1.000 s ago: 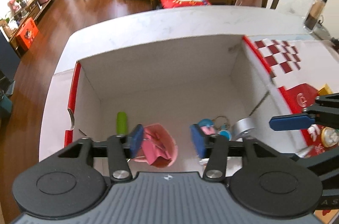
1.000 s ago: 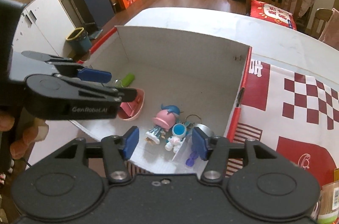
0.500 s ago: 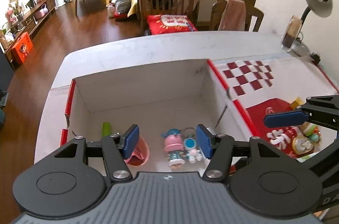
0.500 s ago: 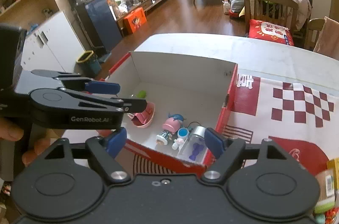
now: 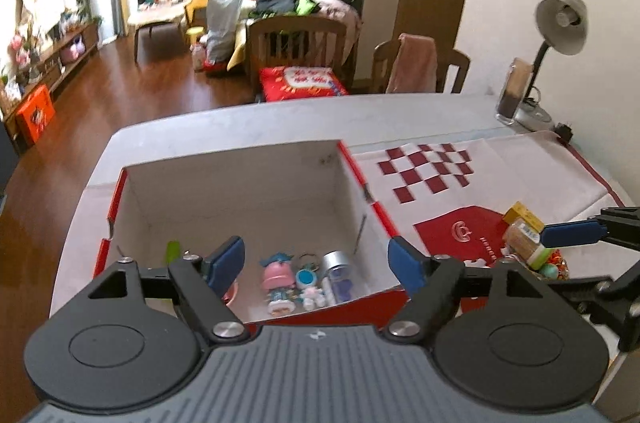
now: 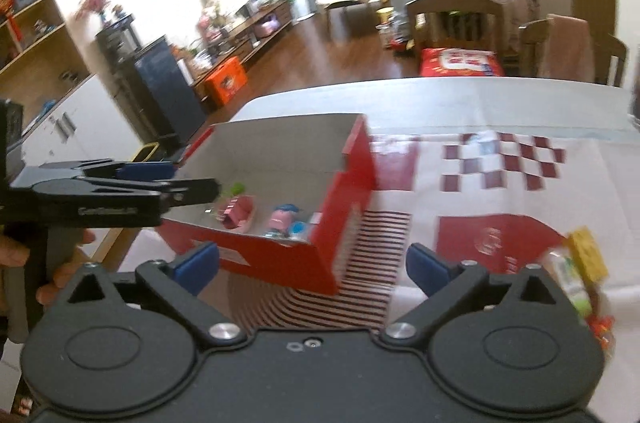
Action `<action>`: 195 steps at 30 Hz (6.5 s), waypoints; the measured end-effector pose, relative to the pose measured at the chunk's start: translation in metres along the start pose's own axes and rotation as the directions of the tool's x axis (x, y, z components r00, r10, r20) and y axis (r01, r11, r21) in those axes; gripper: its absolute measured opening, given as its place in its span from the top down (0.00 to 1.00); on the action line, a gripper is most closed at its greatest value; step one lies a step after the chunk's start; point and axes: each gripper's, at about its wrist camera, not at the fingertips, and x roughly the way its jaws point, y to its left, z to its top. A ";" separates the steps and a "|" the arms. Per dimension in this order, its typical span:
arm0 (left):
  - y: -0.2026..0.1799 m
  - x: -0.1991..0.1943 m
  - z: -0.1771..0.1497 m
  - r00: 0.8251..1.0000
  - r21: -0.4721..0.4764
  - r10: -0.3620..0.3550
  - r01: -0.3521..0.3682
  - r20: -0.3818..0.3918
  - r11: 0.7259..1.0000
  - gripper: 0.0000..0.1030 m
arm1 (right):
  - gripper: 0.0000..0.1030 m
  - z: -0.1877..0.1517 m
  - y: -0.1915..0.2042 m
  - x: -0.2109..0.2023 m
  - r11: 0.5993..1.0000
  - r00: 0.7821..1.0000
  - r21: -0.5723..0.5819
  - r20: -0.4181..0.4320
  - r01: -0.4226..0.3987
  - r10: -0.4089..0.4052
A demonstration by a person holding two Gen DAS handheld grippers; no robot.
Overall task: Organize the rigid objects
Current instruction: 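Withdraw both tools from the box back toward the item pile, then grasp the white-green glue stick with left tool while right tool grasps the orange keychain, then carry the glue stick and orange keychain with both tools into the box, then open left tool to drop the glue stick while right tool releases the keychain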
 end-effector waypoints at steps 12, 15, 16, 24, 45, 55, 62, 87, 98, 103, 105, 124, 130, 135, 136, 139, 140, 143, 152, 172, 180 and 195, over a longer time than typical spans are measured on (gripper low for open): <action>-0.063 0.015 -0.022 0.994 0.071 -0.112 0.111 0.015 0.991 0.19 | 0.01 -0.059 -0.063 -0.046 0.982 0.982 0.052 0.056 0.180 -0.183; -0.082 0.024 -0.029 0.988 0.095 -0.154 0.153 0.008 0.984 0.19 | 0.01 -0.071 -0.080 -0.056 0.976 0.977 0.076 0.046 0.207 -0.210; -0.088 0.027 -0.031 0.986 0.102 -0.164 0.163 0.005 0.981 0.19 | 0.00 -0.075 -0.086 -0.058 0.973 0.974 0.084 0.042 0.217 -0.221; -0.131 0.053 -0.049 0.973 0.164 -0.230 0.232 -0.027 0.959 0.19 | 0.00 -0.093 -0.128 -0.067 0.942 0.951 0.145 0.010 0.303 -0.308; -0.233 0.124 -0.092 0.943 0.439 -0.274 0.330 -0.188 0.836 0.19 | 0.09 -0.109 -0.225 -0.016 0.920 0.916 0.061 -0.136 0.387 -0.376; -0.252 0.152 -0.108 0.937 0.511 -0.248 0.342 -0.244 0.789 0.19 | 0.27 -0.106 -0.233 0.011 0.936 0.922 -0.023 -0.166 0.352 -0.351; -0.250 0.159 -0.106 0.923 0.478 -0.266 0.372 -0.277 0.796 0.34 | 0.36 -0.104 -0.230 0.021 0.943 0.926 -0.101 -0.181 0.316 -0.330; -0.256 0.140 -0.098 0.864 0.409 -0.382 0.495 -0.328 0.767 0.83 | 0.65 -0.100 -0.224 0.001 0.931 0.923 -0.040 -0.121 0.363 -0.365; -0.215 0.108 -0.070 0.844 0.245 -0.460 0.524 -0.277 0.816 0.83 | 0.65 -0.091 -0.188 -0.037 0.942 0.941 0.042 -0.080 0.334 -0.330; -0.195 0.084 -0.052 0.860 0.223 -0.466 0.506 -0.210 0.833 0.83 | 0.65 -0.078 -0.155 -0.045 0.954 0.954 0.020 -0.043 0.298 -0.297; -0.186 0.073 -0.045 0.869 0.222 -0.464 0.493 -0.172 0.841 0.83 | 0.65 -0.069 -0.141 -0.047 0.959 0.959 0.008 -0.028 0.284 -0.284; -0.049 0.005 -0.005 0.952 0.078 -0.281 0.273 0.119 0.959 0.83 | 0.65 0.011 -0.014 -0.002 0.968 0.992 -0.218 0.017 0.128 -0.128; -0.006 -0.002 -0.004 0.968 0.027 -0.204 0.202 0.148 0.979 0.83 | 0.65 0.028 0.021 0.028 0.953 0.996 -0.290 0.006 0.088 -0.090; 0.023 0.000 -0.004 0.978 0.010 -0.136 0.136 0.156 0.991 0.83 | 0.65 0.039 0.040 0.055 0.949 0.997 -0.309 -0.024 0.062 -0.073; 0.028 0.001 -0.004 0.981 0.008 -0.123 0.123 0.153 0.992 0.83 | 0.65 0.041 0.044 0.061 0.948 0.997 -0.314 -0.032 0.057 -0.070; 0.047 0.009 -0.006 0.988 -0.013 -0.084 0.087 0.131 0.996 0.83 | 0.65 0.044 0.052 0.079 0.943 0.996 -0.328 -0.056 0.051 -0.074; 0.053 0.012 -0.006 0.990 -0.021 -0.070 0.073 0.123 0.997 0.83 | 0.65 0.045 0.055 0.085 0.942 0.995 -0.332 -0.068 0.046 -0.073; 0.072 0.025 -0.009 0.995 -0.038 -0.033 0.037 0.098 0.999 0.83 | 0.65 0.047 0.062 0.104 0.936 0.992 -0.349 -0.095 0.044 -0.082; 0.101 0.076 -0.006 1.000 -0.056 0.001 0.000 0.005 0.998 0.83 | 0.65 0.044 0.080 0.155 0.916 0.978 -0.399 -0.168 0.047 -0.123; 0.084 0.156 0.000 0.950 -0.006 0.030 -0.033 -0.310 0.999 0.83 | 0.65 0.036 0.080 0.209 0.908 0.935 -0.418 -0.321 0.003 -0.151; 0.080 0.157 -0.003 0.923 0.025 0.031 -0.023 -0.382 0.999 0.83 | 0.64 0.034 0.080 0.212 0.923 0.924 -0.385 -0.353 0.001 -0.148; 0.072 0.134 -0.003 0.937 -0.013 -0.013 0.009 -0.349 1.000 0.82 | 0.33 0.037 0.079 0.179 0.937 0.944 -0.348 -0.310 -0.004 -0.111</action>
